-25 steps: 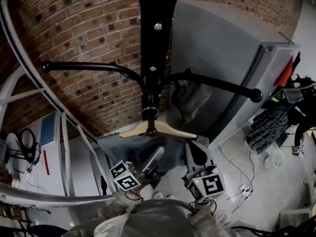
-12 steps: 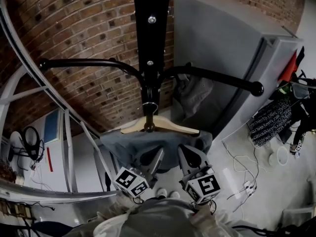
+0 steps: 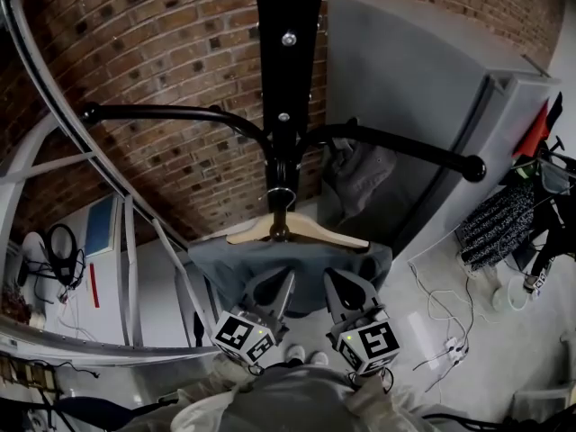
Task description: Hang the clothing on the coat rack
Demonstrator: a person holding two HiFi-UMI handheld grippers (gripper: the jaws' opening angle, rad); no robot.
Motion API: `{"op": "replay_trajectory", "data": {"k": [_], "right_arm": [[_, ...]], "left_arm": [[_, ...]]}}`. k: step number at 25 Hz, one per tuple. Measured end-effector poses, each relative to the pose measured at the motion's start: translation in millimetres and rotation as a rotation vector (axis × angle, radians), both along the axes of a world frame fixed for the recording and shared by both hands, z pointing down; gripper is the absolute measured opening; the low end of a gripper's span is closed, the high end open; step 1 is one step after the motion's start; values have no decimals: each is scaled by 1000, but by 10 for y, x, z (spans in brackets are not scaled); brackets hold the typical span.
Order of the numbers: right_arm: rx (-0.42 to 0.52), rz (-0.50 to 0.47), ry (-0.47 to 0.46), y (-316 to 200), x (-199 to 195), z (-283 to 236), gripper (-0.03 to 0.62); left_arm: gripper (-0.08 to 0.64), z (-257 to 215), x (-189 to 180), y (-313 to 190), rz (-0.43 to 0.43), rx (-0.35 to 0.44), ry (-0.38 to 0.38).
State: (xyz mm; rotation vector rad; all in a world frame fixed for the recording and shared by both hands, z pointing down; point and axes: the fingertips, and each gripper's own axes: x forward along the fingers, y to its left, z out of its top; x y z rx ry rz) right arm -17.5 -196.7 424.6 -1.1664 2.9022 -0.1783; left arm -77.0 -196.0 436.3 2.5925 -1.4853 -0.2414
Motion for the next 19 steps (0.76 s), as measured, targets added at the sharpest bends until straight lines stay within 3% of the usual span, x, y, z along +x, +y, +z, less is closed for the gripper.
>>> {"op": "replay_trajectory", "data": {"k": [12, 19], "right_arm": [[-4, -15, -18, 1, -45, -3, 23], [-10, -16, -35, 24, -53, 21, 21]], "left_arm": [[9, 25, -79, 10, -39, 41, -8], [9, -3, -106, 27, -54, 2, 11]]}}
